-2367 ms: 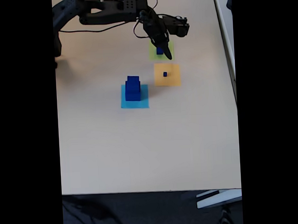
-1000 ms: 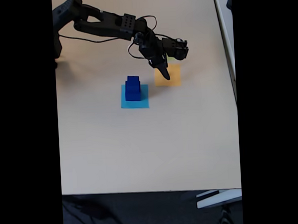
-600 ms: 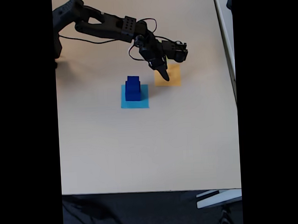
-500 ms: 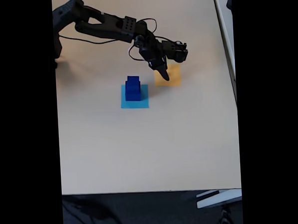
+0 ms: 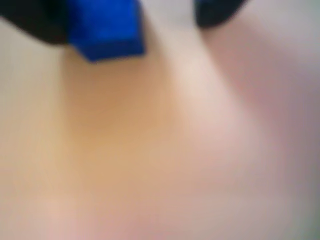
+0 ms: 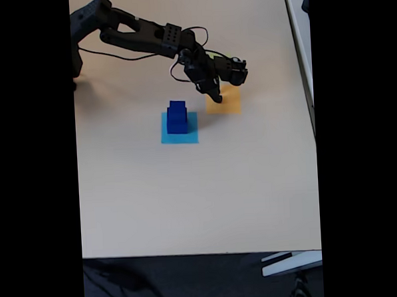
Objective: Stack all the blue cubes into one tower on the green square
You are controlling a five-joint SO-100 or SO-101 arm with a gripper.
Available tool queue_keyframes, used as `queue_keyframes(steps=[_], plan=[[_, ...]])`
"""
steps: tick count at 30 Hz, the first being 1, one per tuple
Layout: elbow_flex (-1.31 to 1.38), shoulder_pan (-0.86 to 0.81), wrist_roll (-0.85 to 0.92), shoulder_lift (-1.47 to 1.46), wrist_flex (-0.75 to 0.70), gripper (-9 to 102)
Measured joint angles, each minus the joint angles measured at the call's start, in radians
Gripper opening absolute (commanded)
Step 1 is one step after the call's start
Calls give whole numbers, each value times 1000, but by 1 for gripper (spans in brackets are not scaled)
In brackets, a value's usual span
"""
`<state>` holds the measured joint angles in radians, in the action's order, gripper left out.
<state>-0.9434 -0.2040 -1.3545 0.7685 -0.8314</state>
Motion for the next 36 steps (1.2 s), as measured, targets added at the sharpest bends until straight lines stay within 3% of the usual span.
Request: queue_keyframes(steps=[5,14,22,26,36], plan=[[0,0,0,0,0,0],[-37,-11,2,28,3,0],[9,6,2,144,-126,0],[141,51,-58,146,-218,0],[308,209,-310,110,-282,0]])
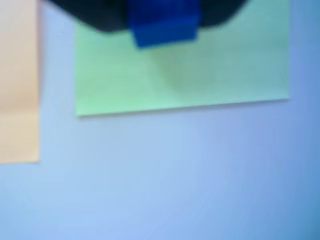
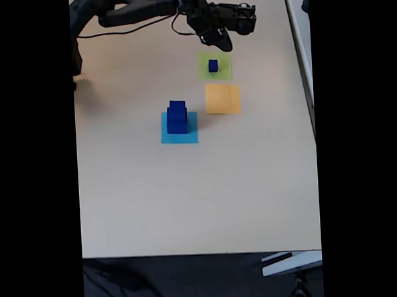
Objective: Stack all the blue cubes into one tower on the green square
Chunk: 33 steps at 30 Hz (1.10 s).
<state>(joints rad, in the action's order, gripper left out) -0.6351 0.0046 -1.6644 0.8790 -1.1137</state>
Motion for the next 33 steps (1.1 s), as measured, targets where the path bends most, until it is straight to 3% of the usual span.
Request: queue_keyframes(steps=[7,33], plan=[[-3,40,-74,-18,0,0],[-172,14,-11,-20,15,0]])
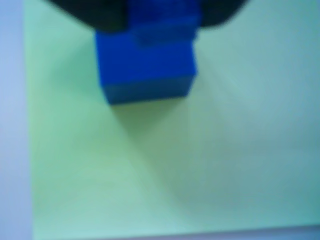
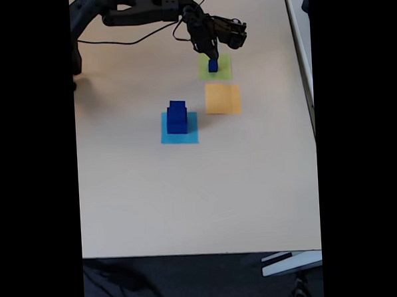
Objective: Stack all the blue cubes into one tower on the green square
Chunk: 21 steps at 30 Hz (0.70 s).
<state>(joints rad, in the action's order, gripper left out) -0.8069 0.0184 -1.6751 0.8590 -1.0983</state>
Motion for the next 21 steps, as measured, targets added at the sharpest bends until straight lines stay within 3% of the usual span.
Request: queue_keyframes(steps=[21], plan=[[-110,2,0,0,86,0]])
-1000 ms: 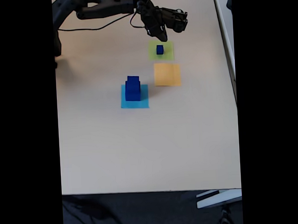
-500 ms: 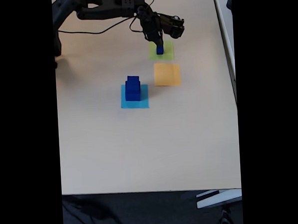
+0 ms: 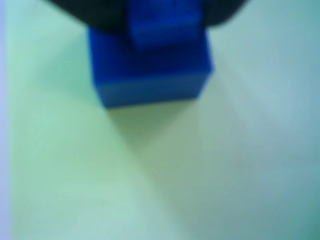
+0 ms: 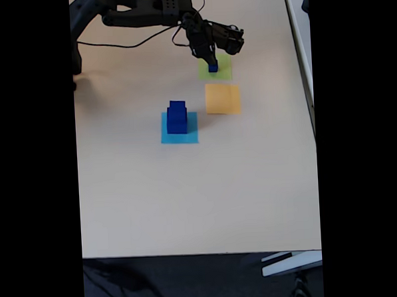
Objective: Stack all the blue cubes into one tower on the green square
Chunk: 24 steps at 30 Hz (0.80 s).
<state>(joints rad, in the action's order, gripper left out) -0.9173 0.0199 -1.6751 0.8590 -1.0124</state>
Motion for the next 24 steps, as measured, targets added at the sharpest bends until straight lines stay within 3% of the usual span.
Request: queue_keyframes(steps=[24], plan=[[0,0,9,0,0,4]])
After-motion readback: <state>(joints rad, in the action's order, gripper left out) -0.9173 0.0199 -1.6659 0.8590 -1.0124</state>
